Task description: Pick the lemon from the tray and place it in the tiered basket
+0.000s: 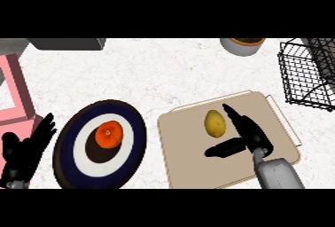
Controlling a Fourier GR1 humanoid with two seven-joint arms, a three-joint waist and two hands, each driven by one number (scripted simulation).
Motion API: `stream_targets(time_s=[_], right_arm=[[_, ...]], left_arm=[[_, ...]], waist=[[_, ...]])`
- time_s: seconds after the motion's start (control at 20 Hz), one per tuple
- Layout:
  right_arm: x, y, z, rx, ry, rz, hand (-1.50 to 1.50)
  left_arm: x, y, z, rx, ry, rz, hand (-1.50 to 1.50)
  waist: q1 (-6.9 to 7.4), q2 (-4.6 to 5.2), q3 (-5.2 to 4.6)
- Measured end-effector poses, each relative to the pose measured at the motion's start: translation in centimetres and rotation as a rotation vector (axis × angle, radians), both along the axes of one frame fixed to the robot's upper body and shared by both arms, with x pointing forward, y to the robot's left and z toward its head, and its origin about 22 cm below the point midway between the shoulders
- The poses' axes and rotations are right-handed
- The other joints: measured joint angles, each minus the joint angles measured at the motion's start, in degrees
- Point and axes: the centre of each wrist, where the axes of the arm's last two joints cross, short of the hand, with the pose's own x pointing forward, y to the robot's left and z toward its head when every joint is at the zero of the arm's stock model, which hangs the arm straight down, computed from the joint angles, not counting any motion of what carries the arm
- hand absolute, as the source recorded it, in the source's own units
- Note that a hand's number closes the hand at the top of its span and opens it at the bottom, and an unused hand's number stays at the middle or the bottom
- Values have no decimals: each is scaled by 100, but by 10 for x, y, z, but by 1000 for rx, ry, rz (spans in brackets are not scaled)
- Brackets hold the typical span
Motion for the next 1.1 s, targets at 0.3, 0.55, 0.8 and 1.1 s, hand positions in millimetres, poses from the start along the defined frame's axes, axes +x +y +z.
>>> stream_targets(time_s=[0.3, 0.55, 0.8, 1.1], right_arm=[[0, 13, -8, -19, -33, 29, 150], [3, 20, -10, -30, -122, 2, 150], [0, 23, -9, -15, -190, -60, 150], [1, 37, 11, -239, -262, -28, 150]], left_arm=[[1, 0, 5, -3, -4, -6, 0], [3, 7, 10, 0, -7, -6, 0], [0, 2, 3, 2, 2, 1, 0], [3, -2, 6, -6, 7, -7, 0]], waist=[[-6, -6, -16], [-14, 35, 9], [-5, 43, 30], [47, 63, 62]])
